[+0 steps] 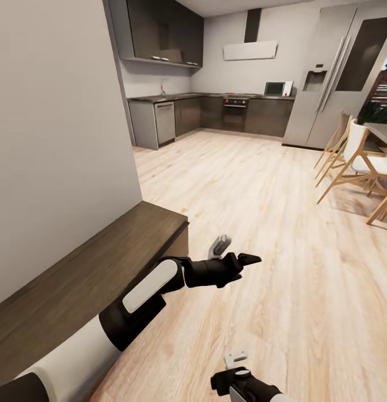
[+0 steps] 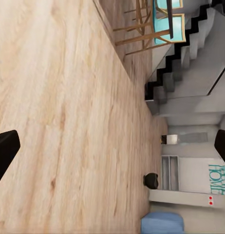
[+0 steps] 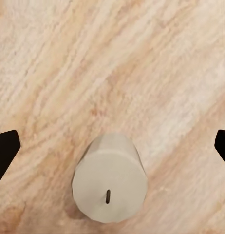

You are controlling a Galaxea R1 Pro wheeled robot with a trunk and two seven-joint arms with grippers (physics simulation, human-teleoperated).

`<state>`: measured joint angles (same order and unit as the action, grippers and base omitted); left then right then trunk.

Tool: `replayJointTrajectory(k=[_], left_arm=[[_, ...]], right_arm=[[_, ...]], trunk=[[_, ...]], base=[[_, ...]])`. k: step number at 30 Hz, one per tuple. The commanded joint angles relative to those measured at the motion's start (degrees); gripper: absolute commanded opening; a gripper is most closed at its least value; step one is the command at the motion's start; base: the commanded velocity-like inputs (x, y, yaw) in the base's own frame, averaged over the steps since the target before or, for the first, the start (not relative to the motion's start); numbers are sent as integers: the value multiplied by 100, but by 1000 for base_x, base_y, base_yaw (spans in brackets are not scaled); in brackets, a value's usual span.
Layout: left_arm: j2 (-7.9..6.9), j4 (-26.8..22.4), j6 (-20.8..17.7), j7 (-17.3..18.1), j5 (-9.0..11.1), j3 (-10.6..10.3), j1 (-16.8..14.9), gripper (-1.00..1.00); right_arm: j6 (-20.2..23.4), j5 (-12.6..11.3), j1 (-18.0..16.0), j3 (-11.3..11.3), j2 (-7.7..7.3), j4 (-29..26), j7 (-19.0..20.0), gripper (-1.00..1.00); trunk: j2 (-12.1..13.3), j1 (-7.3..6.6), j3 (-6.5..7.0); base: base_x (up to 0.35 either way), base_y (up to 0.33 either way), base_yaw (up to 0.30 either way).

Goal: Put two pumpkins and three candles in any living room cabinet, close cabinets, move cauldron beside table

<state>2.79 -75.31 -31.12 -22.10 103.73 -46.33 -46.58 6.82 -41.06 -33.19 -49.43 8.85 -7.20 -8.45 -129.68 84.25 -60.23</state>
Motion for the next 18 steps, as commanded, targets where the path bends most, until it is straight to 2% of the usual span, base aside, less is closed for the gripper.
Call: replayJointTrajectory(k=[1, 6, 18], left_arm=[[-3, -4, 0, 20, 29, -6, 0, 100], [-43, -8, 0, 53, 72, -18, 0, 100], [-75, -3, 0, 57, 77, -16, 0, 100]], right_arm=[[-2, 9, 2, 1, -2, 0, 82, 100], [-13, 26, 5, 6, -5, -1, 214, 100], [-21, -28, 6, 17, -27, 51, 185, 100]], trunk=[[-42, 22, -18], [-242, 132, -108], [-723, 396, -324]], base=[[0, 0, 0], [0, 0, 0], [0, 0, 0]])
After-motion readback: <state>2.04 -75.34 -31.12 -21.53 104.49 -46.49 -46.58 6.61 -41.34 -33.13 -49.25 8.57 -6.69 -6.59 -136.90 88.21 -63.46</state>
